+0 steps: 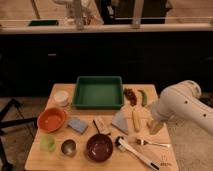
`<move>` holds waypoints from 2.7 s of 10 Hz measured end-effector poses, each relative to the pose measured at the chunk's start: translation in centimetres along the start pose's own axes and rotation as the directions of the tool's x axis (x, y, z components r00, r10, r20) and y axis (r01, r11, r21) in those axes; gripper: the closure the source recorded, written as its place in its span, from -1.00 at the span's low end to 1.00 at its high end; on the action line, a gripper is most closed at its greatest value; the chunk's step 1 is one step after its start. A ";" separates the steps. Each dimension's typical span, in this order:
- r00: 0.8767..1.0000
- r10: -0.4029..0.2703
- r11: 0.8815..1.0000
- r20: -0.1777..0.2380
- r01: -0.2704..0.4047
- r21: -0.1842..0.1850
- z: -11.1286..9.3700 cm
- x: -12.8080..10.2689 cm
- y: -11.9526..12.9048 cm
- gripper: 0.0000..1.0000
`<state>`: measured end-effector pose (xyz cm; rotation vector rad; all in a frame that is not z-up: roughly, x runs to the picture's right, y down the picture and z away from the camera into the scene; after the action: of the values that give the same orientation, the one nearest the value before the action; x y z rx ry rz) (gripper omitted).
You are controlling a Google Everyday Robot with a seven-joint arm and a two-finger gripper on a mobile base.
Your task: Place towel in paper cup
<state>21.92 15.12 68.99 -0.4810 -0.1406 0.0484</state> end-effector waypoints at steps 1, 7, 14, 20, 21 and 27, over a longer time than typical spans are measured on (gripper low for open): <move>0.999 0.043 0.999 -0.008 -0.043 0.032 0.1 -0.1 0.0 -0.60; 0.991 0.130 0.989 -0.011 -0.129 0.071 5.3 -6.9 -2.5 -0.60; 0.979 0.199 0.974 0.041 -0.193 -0.120 11.5 -10.0 -3.0 -0.60; 0.977 0.213 0.967 0.000 -0.210 -0.143 14.4 -11.9 -2.7 -0.60; 0.973 0.233 0.962 -0.007 -0.231 -0.148 14.8 -11.8 -2.7 -0.60; 0.945 0.327 0.931 -0.016 -0.325 -0.168 17.5 -10.9 -2.9 -0.60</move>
<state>8.59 19.74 84.35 -0.6709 -0.0751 0.3685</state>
